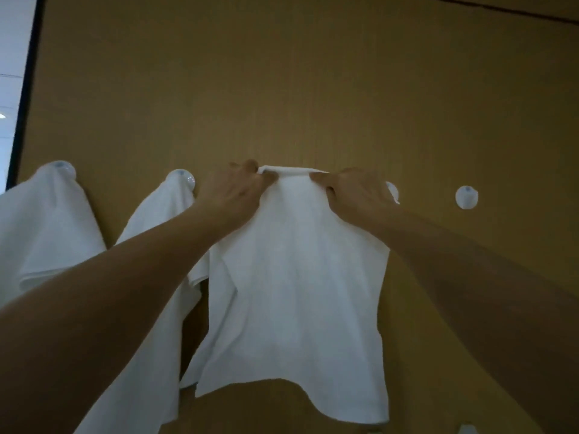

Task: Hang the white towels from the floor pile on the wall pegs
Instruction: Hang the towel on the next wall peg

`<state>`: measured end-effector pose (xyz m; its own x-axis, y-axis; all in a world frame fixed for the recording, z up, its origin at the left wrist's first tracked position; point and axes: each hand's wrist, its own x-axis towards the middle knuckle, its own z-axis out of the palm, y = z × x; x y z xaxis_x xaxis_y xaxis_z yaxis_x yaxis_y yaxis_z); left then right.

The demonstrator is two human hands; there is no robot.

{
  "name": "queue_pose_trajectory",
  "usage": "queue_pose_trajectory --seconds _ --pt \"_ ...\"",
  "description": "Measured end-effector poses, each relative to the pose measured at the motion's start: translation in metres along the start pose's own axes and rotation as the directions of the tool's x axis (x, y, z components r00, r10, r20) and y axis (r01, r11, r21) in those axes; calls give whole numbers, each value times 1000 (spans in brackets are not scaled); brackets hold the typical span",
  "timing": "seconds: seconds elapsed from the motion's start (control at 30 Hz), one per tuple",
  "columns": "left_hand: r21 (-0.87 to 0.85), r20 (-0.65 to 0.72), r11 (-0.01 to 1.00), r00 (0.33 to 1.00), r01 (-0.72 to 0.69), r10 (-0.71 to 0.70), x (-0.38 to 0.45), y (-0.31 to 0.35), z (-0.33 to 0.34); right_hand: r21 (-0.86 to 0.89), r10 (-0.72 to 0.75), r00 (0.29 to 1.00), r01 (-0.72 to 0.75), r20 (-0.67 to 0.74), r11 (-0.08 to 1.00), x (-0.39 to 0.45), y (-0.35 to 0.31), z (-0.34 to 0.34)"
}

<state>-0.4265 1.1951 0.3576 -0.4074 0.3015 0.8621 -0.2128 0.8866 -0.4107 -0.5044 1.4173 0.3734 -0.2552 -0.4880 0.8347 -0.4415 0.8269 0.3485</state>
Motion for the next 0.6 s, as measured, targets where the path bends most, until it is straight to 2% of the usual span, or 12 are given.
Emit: queue_pose_trajectory --seconds 0.07,0.17,0.3,0.37,0.47,0.53,0.6 --pt "-5 6 999 999 51 -51 8 1 13 101 17 1000 -15 -19 995 8 -1 9" --pt "-46 -20 987 988 152 -153 6 9 33 360 102 993 -77 -52 930 6 -4 25" --pt "-290 -31 909 946 300 -323 2 29 45 686 203 979 -134 -20 715 -8 -9 43" --pt "-409 1 827 906 387 -424 2 42 48 812 217 975 -162 45 560 -15 -12 49" --pt "-568 173 634 830 525 -531 -3 59 50 908 225 964 -216 140 359 -19 -21 54" --pt "-675 288 470 790 568 -541 -7 68 49 939 244 953 -239 179 249 -21 -25 56" --pt "-755 343 333 773 565 -534 -12 79 46 956 258 945 -245 199 159 -28 -31 56"
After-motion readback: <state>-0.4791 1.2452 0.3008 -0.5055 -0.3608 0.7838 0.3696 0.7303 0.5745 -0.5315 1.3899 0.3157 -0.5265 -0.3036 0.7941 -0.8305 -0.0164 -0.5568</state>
